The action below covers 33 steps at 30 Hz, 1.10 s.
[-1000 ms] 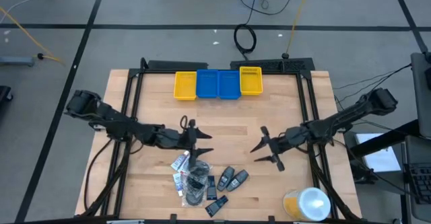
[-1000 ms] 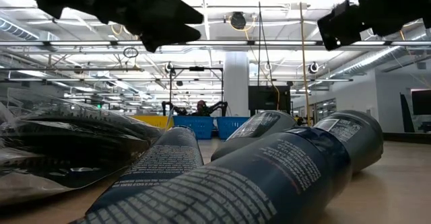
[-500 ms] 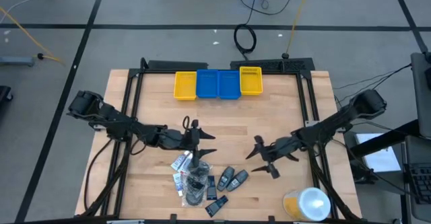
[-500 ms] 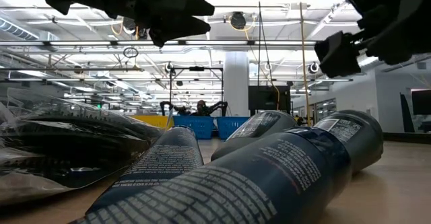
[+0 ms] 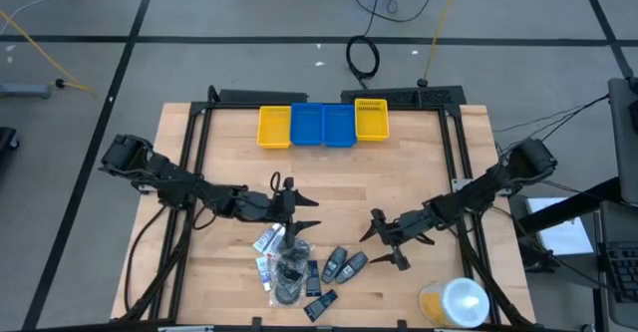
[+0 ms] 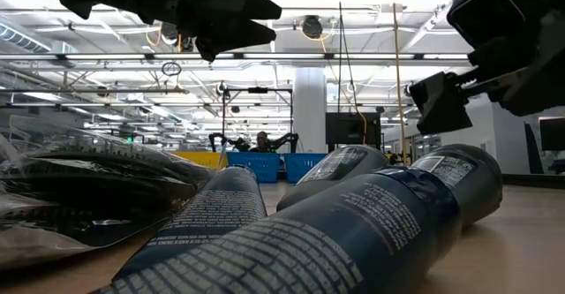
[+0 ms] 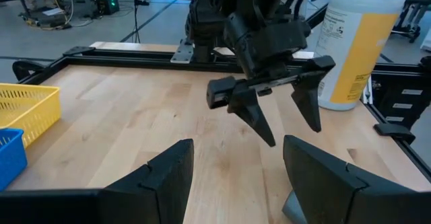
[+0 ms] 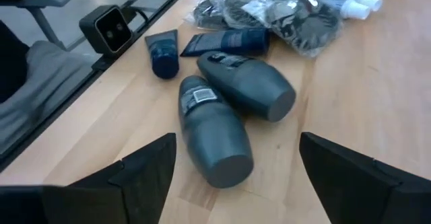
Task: Pick & Place Travel size toiletries
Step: Put the black deodorant into the left blue bin
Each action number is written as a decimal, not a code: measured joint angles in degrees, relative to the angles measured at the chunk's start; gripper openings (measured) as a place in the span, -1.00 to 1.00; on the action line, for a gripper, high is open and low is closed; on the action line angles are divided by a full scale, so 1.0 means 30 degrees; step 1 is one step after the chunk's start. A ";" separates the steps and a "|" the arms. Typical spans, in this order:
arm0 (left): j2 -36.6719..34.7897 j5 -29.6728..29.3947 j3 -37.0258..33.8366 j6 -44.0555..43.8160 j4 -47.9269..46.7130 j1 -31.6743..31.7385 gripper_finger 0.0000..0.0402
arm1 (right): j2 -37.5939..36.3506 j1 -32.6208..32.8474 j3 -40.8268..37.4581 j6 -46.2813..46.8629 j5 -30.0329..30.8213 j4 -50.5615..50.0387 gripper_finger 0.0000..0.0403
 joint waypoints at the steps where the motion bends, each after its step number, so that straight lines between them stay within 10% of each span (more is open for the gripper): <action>1: 0.0000 -0.0007 0.0000 0.0002 -0.0006 0.0000 0.14 | 0.0223 0.0098 0.0000 -0.0007 0.0000 0.0195 0.55; 33: 0.0000 -0.0029 0.0000 0.0029 0.0023 0.0015 0.14 | 0.1776 0.0334 -0.0012 -0.0573 0.0573 0.1254 0.51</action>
